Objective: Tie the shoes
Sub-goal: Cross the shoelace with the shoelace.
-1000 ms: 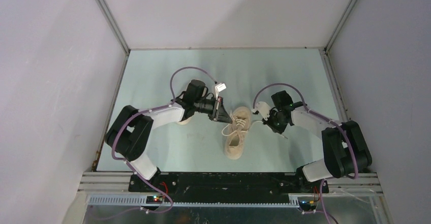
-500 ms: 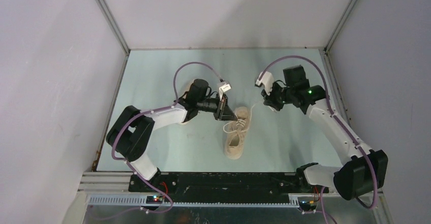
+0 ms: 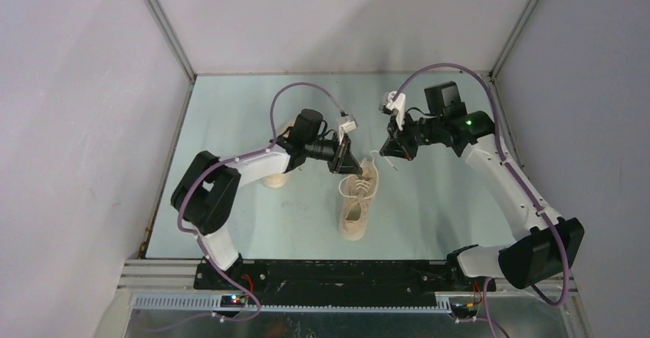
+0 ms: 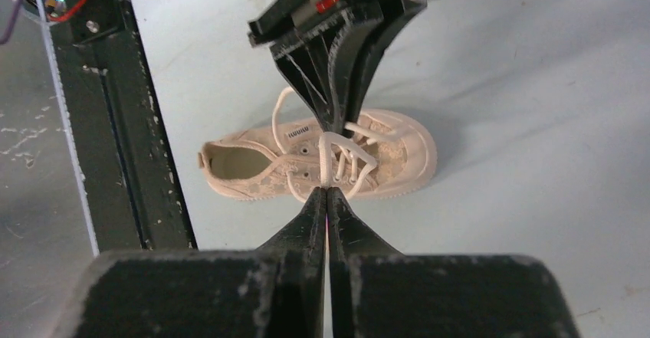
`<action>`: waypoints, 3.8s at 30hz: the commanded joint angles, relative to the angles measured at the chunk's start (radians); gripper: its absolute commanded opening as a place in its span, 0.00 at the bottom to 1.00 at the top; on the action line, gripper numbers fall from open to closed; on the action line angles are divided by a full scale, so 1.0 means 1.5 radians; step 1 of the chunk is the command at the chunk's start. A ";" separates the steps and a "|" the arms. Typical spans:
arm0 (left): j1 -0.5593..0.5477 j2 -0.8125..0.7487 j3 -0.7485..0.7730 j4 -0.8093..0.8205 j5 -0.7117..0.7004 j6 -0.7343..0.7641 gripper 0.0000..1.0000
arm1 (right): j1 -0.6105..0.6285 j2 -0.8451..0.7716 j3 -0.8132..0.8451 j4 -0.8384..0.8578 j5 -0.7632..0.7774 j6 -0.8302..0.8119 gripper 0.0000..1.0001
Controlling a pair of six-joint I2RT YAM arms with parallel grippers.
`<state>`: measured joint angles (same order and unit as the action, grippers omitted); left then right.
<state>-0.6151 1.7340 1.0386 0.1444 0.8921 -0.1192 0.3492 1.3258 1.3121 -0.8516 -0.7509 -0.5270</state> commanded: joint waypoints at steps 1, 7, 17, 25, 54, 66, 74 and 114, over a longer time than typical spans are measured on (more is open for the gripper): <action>-0.003 0.019 0.042 -0.036 0.009 0.045 0.18 | -0.013 0.008 0.061 -0.010 -0.072 0.031 0.00; -0.012 0.036 0.054 -0.011 0.037 0.027 0.19 | -0.020 0.048 0.123 -0.018 -0.102 0.051 0.00; -0.018 0.054 0.053 0.031 0.138 -0.005 0.17 | -0.043 0.098 0.148 0.028 -0.104 0.110 0.00; -0.019 0.079 0.038 0.156 0.149 -0.110 0.26 | -0.057 0.114 0.149 0.053 -0.117 0.146 0.00; 0.029 0.049 -0.028 0.139 0.073 -0.200 0.00 | -0.280 0.099 0.061 0.226 0.172 0.290 0.83; 0.040 0.053 -0.024 0.104 0.026 -0.199 0.00 | -0.357 0.142 0.027 0.384 -0.070 0.356 0.66; 0.074 0.001 -0.057 0.081 -0.035 -0.170 0.00 | -0.109 0.145 -0.123 0.299 0.034 0.151 0.69; 0.103 -0.032 -0.093 0.064 -0.109 -0.173 0.00 | 0.121 0.277 -0.096 0.374 0.251 0.111 0.13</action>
<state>-0.4686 1.7344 0.8974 0.2211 0.7574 -0.4091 0.5156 1.7382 1.1324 -0.3187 -0.3923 -0.3519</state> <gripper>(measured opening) 0.012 0.183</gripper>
